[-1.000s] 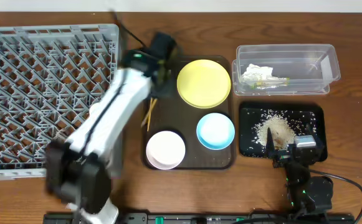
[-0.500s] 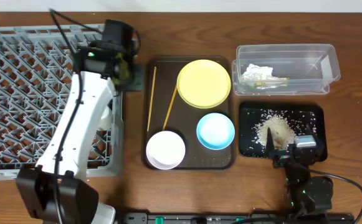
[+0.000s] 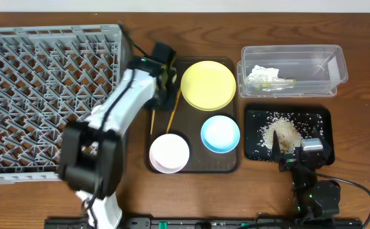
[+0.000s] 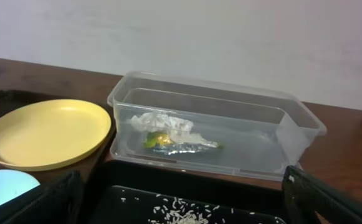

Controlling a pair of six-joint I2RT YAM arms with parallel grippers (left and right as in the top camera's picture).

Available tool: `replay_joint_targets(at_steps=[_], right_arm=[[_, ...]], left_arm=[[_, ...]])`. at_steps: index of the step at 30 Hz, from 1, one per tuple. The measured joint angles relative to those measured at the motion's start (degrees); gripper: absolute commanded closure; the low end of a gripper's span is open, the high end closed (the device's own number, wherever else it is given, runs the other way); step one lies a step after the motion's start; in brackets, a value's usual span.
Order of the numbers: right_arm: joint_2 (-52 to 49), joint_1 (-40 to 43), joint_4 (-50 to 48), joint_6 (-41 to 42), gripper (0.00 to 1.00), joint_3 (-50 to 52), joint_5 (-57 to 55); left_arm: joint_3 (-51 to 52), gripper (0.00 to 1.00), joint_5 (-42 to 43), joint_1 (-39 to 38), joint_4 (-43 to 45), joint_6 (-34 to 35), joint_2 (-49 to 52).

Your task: Sort waste into correct bins and load items into the dishwasher

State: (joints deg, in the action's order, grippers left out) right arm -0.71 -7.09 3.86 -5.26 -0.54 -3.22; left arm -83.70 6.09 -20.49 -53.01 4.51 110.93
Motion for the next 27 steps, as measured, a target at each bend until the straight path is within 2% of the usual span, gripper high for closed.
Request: replay_joint_targets(at_steps=[8, 9, 12, 13, 20, 27], right_arm=[[0.0, 0.0, 0.0, 0.0, 0.01, 0.0, 0.0], [0.0, 0.0, 0.0, 0.0, 0.01, 0.0, 0.0], [0.0, 0.0, 0.0, 0.0, 0.01, 0.0, 0.0], [0.0, 0.0, 0.0, 0.0, 0.01, 0.0, 0.0], [0.0, 0.0, 0.0, 0.0, 0.01, 0.0, 0.0], [0.0, 0.0, 0.0, 0.0, 0.01, 0.0, 0.0]], left_arm=[[0.1, 0.6, 0.2, -4.2, 0.3, 0.0, 9.1], [-0.3, 0.63, -0.1, -4.7, 0.0, 0.2, 9.5], [-0.5, 0.88, -0.5, -5.5, 0.3, 1.0, 9.7], [-0.5, 0.93, -0.4, -5.4, 0.3, 1.4, 9.8], [-1.1, 0.94, -0.2, -4.4, -1.2, 3.0, 9.9], [-1.2, 0.94, -0.9, 0.7, -2.5, 3.2, 6.8]])
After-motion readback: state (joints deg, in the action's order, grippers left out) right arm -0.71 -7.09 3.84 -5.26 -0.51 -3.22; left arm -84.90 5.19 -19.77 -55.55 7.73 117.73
